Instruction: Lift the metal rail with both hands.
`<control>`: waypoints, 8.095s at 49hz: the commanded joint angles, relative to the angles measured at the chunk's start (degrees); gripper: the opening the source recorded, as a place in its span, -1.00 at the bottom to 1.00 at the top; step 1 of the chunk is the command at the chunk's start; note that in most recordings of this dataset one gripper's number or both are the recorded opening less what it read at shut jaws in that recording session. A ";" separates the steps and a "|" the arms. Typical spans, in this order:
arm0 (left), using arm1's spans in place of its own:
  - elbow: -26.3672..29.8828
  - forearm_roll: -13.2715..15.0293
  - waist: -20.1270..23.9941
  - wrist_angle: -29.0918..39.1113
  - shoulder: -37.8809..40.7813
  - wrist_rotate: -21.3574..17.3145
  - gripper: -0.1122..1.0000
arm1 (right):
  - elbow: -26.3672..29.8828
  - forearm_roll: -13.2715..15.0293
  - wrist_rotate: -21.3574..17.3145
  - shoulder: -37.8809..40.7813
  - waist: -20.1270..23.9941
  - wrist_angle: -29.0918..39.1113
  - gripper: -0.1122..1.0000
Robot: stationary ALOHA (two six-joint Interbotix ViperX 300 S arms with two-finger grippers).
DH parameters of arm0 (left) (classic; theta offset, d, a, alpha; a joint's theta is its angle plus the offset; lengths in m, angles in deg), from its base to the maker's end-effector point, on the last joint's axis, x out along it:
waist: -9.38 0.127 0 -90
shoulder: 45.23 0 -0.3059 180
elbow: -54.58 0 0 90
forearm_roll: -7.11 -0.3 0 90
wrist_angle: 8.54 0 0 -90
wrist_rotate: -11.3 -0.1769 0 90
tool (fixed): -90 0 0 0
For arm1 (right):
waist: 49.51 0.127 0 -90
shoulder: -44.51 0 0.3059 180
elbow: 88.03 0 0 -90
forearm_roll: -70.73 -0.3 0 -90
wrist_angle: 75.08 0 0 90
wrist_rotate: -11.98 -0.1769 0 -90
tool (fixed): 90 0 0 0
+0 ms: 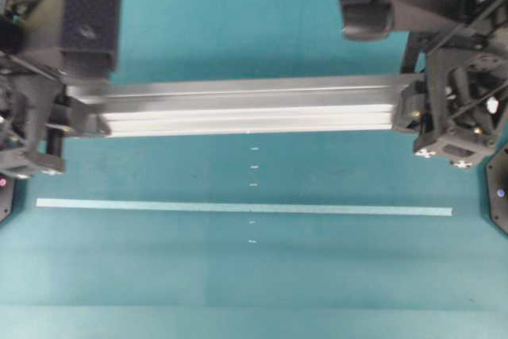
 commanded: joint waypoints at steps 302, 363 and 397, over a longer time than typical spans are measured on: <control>-42.63 -0.53 -0.79 -57.13 20.39 1.14 0.93 | -53.53 0.00 6.15 12.92 4.92 -61.17 0.80; -45.26 -0.53 -0.26 -58.27 -9.84 0.79 0.86 | -58.10 0.79 6.06 -17.14 -1.23 -79.45 0.98; -51.15 -0.53 0.53 -67.06 -24.87 1.23 0.86 | -63.81 0.79 6.06 -34.37 -1.32 -86.04 0.98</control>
